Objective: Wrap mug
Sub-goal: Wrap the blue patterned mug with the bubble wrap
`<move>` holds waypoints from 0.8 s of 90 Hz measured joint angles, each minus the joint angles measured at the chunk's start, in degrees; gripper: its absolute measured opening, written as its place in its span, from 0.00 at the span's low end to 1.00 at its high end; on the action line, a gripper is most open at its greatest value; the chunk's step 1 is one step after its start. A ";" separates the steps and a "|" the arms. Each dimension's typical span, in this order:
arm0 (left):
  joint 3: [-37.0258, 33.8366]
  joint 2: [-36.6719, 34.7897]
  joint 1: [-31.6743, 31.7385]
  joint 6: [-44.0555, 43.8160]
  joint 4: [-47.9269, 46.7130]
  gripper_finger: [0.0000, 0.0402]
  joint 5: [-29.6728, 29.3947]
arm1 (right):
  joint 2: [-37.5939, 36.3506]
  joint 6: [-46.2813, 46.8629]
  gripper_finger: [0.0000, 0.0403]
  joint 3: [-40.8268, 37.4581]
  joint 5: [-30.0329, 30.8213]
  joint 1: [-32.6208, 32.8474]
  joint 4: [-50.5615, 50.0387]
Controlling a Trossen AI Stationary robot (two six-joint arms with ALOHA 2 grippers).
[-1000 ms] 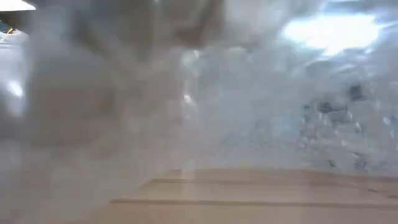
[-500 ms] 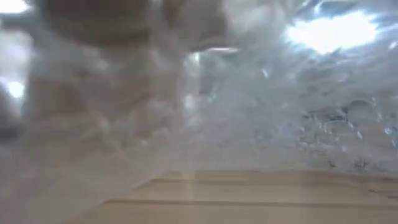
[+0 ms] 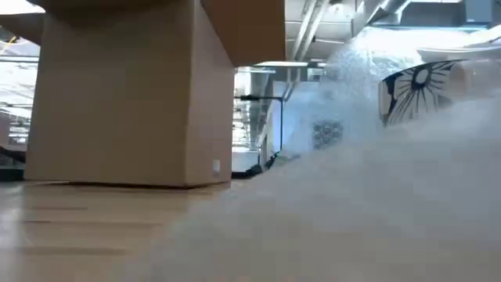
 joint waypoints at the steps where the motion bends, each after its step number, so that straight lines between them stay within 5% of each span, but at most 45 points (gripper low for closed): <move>1: 0.00 0.00 0.00 0.18 -0.01 0.44 -0.32 | 0.00 0.65 0.63 0.11 0.19 -0.02 -0.49; 19: -0.01 0.02 0.00 2.68 0.11 0.44 -4.52 | -0.05 4.84 0.48 0.00 2.25 -1.86 -6.04; 43: -2.52 0.04 -0.34 3.69 4.99 0.44 -4.60 | -0.56 8.08 0.04 0.99 2.47 -4.54 -10.42; 72: -3.90 -0.15 -1.16 3.42 6.17 0.44 -3.00 | -1.27 7.88 0.00 13.86 3.73 -6.55 -15.22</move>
